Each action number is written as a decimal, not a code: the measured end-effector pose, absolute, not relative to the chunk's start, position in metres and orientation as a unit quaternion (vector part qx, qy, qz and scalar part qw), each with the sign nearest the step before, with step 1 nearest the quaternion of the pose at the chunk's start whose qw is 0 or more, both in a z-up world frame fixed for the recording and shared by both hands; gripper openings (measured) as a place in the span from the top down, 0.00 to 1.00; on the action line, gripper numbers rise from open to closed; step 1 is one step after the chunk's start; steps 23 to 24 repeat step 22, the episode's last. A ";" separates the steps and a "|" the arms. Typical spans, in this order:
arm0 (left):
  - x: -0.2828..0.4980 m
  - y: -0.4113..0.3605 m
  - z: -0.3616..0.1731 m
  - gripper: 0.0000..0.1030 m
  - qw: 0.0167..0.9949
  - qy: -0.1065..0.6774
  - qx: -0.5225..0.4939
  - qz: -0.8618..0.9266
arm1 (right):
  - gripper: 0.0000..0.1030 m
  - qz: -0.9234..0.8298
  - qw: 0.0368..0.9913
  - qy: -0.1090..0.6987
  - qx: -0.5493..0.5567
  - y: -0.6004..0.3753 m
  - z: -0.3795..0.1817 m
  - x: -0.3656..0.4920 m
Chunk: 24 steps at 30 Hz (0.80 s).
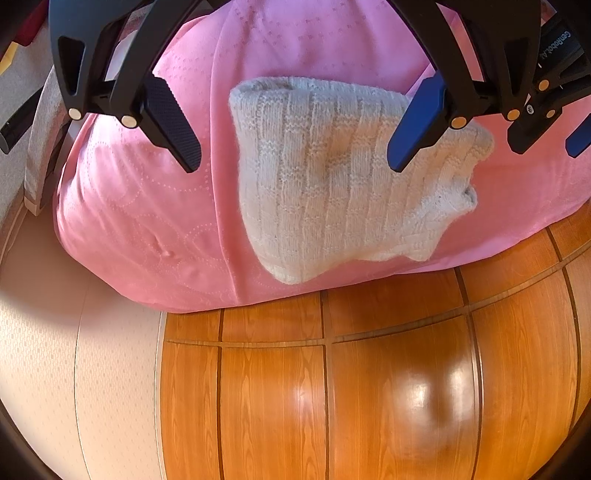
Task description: Fold small clothes
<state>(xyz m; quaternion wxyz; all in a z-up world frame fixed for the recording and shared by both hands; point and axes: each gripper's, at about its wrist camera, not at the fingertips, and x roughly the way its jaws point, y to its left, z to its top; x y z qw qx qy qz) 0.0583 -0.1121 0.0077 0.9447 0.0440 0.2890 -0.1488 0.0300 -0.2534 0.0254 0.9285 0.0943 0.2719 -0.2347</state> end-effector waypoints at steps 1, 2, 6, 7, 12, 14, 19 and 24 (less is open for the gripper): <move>0.059 -0.112 0.008 0.04 0.945 0.289 0.044 -0.149 | 0.02 -0.234 0.929 0.272 0.094 -0.254 0.025 0.030; 0.059 -0.112 0.008 0.04 0.945 0.289 0.043 -0.150 | 0.02 -0.234 0.929 0.272 0.094 -0.254 0.025 0.031; 0.060 -0.114 0.006 0.04 0.944 0.291 0.041 -0.150 | 0.02 -0.234 0.928 0.273 0.094 -0.254 0.025 0.033; 0.060 -0.114 0.005 0.04 0.944 0.291 0.041 -0.149 | 0.02 -0.234 0.928 0.274 0.093 -0.254 0.024 0.033; 0.063 -0.115 0.002 0.05 0.946 0.290 0.046 -0.138 | 0.02 -0.232 0.928 0.278 0.090 -0.254 0.021 0.036; 0.066 -0.115 0.001 0.05 0.944 0.296 0.046 -0.140 | 0.02 -0.231 0.927 0.280 0.090 -0.254 0.020 0.037; 0.073 -0.115 -0.005 0.05 0.939 0.312 0.048 -0.133 | 0.02 -0.229 0.929 0.276 0.094 -0.264 0.022 0.037; 0.076 -0.113 -0.009 0.05 0.937 0.320 0.046 -0.130 | 0.02 -0.233 0.928 0.272 0.105 -0.279 0.028 0.038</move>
